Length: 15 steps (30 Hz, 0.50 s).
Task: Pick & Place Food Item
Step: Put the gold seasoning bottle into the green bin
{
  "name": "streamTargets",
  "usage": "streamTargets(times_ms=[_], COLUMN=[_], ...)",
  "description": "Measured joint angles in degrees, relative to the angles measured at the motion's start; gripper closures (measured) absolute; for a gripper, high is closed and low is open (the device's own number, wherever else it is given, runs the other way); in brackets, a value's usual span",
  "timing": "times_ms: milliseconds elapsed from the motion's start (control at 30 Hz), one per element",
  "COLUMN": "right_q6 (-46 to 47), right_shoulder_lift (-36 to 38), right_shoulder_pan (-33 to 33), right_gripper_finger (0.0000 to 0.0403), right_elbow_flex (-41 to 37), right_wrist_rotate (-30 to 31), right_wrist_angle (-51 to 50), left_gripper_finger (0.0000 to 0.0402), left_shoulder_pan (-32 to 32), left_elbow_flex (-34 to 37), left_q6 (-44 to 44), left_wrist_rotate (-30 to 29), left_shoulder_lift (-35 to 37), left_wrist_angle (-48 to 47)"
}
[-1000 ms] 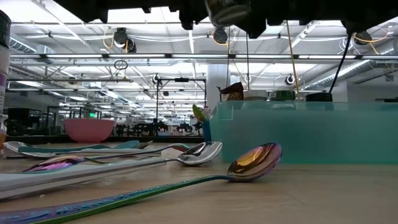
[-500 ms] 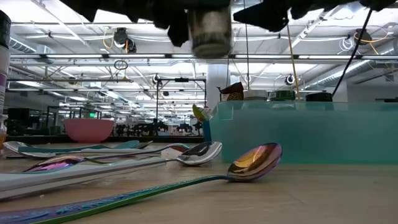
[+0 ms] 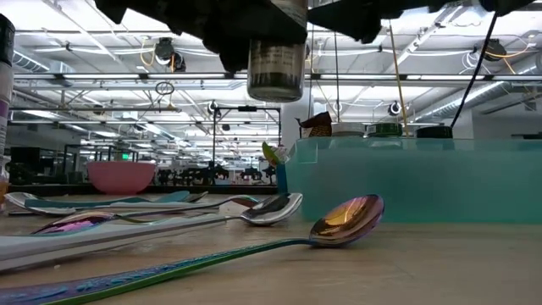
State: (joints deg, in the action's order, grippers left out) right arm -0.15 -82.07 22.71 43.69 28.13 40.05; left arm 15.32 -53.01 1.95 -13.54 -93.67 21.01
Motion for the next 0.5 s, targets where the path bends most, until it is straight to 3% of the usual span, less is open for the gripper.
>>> streamTargets(times_ms=[333, 500], right_q6=[0.96, 2.43], right_shoulder_lift=[-6.11, -6.05], right_shoulder_pan=[-2.33, -2.46], right_gripper_finger=[0.003, 0.0069], right_elbow_flex=[5.09, 5.46], right_wrist_rotate=[-4.36, -4.42], right_wrist_angle=[-1.1, -2.54], left_gripper_finger=[0.0126, 0.0126], left_shoulder_pan=[0.56, 0.56], left_elbow_flex=[-0.55, -0.58], left_q6=[-0.7, -0.42], left_wrist_rotate=[-0.03, -0.09], left_shoulder_lift=[0.0, 0.0], left_wrist_angle=[-1.26, -1.3])
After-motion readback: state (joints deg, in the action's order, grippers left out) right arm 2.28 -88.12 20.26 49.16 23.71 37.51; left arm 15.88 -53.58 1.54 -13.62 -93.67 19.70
